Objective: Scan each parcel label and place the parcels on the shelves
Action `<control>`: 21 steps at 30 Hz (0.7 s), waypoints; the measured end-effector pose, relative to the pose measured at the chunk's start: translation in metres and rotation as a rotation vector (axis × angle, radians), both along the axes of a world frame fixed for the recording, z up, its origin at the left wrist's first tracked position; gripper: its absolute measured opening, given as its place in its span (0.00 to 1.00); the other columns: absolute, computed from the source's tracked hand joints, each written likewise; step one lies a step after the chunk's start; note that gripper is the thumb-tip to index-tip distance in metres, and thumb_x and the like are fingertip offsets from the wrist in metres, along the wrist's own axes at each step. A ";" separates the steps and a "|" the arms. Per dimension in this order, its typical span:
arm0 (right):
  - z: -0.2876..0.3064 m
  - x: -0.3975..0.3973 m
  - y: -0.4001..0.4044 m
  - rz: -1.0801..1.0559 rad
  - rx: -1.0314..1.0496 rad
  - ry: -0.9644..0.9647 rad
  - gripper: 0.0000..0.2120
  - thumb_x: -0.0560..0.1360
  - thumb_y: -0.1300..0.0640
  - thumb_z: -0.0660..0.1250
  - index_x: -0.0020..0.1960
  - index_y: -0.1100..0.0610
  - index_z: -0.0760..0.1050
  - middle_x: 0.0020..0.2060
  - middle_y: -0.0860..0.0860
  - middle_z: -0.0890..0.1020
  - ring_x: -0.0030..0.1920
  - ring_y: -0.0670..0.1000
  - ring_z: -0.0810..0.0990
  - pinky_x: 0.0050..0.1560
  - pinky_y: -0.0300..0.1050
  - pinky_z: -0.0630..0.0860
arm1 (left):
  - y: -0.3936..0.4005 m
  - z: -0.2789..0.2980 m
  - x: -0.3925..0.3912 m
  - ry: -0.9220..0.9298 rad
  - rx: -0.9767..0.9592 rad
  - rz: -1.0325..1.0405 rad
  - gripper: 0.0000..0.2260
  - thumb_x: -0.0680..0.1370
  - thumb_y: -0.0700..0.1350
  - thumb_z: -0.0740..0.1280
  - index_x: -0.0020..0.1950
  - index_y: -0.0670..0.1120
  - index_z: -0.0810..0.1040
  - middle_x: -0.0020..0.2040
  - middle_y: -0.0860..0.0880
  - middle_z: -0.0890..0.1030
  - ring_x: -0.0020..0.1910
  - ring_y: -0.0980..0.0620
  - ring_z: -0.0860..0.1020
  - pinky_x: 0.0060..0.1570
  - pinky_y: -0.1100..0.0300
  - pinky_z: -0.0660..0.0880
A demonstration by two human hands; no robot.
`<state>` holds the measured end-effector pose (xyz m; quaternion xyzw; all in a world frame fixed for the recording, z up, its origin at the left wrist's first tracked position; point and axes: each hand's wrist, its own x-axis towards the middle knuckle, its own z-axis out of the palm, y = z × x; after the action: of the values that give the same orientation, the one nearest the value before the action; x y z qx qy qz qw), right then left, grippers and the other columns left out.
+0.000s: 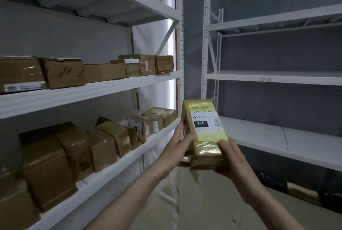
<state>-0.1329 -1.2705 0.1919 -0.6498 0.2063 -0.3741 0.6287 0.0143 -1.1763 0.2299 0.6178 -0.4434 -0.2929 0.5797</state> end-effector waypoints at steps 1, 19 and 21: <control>0.003 0.008 -0.019 0.038 -0.041 0.004 0.26 0.70 0.38 0.69 0.66 0.41 0.70 0.58 0.47 0.81 0.56 0.49 0.81 0.51 0.50 0.81 | -0.017 0.006 0.010 -0.016 -0.001 0.003 0.17 0.81 0.55 0.60 0.63 0.74 0.61 0.54 0.64 0.77 0.51 0.60 0.79 0.46 0.56 0.80; 0.110 0.214 -0.353 0.160 -0.323 -0.102 0.35 0.66 0.50 0.74 0.69 0.48 0.65 0.58 0.47 0.79 0.56 0.48 0.80 0.41 0.39 0.80 | -0.303 0.129 0.181 -0.279 -0.024 0.114 0.30 0.79 0.63 0.56 0.78 0.62 0.48 0.62 0.55 0.71 0.49 0.56 0.78 0.42 0.57 0.82; 0.124 0.238 -0.375 0.200 -0.322 -0.102 0.33 0.69 0.51 0.74 0.70 0.48 0.63 0.59 0.47 0.78 0.56 0.48 0.80 0.46 0.44 0.82 | -0.315 0.138 0.197 -0.306 -0.048 0.114 0.27 0.80 0.62 0.56 0.77 0.61 0.53 0.59 0.57 0.72 0.48 0.57 0.78 0.45 0.56 0.82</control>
<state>0.1054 -1.6458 0.3162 -0.7394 0.0463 -0.3704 0.5603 0.2111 -1.4915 0.3678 0.6653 -0.4978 -0.1512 0.5355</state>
